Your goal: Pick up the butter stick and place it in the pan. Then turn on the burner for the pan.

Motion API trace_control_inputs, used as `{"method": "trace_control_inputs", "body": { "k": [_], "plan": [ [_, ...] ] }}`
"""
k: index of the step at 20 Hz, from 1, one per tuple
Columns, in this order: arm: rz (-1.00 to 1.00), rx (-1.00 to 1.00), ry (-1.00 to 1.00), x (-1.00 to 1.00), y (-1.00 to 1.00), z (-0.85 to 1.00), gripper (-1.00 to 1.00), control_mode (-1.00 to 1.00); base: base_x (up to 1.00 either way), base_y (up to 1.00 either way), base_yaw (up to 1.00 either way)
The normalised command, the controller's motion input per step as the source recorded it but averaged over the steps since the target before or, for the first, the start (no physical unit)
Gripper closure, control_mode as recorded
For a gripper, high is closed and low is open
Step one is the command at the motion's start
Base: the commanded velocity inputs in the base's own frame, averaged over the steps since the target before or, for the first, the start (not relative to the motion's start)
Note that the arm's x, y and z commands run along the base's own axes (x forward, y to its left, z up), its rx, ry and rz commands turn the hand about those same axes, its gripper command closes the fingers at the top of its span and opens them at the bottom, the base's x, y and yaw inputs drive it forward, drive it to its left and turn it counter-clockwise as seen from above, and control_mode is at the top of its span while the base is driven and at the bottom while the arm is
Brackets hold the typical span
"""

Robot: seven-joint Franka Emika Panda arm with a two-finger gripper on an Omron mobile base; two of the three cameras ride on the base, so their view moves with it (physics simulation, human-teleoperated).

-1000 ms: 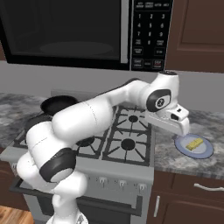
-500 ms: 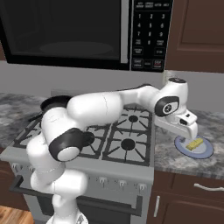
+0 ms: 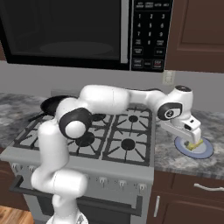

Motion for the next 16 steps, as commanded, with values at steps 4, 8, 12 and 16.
{"method": "trace_control_inputs", "body": {
  "k": [4,8,12,16],
  "plan": [
    [-0.04,0.05,0.00,0.35,-0.30,-0.19,-1.00,-1.00,0.00,0.00,0.00],
    [0.00,0.00,0.00,0.31,-0.36,-0.15,-1.00,-1.00,0.00,0.00,0.00],
    [0.00,0.00,0.00,0.36,-0.18,-0.27,-1.00,-1.00,0.00,0.00,0.00],
    [0.00,0.00,0.00,0.35,-0.10,-0.35,-1.00,-1.00,0.00,0.00,0.00]
  ]
}}
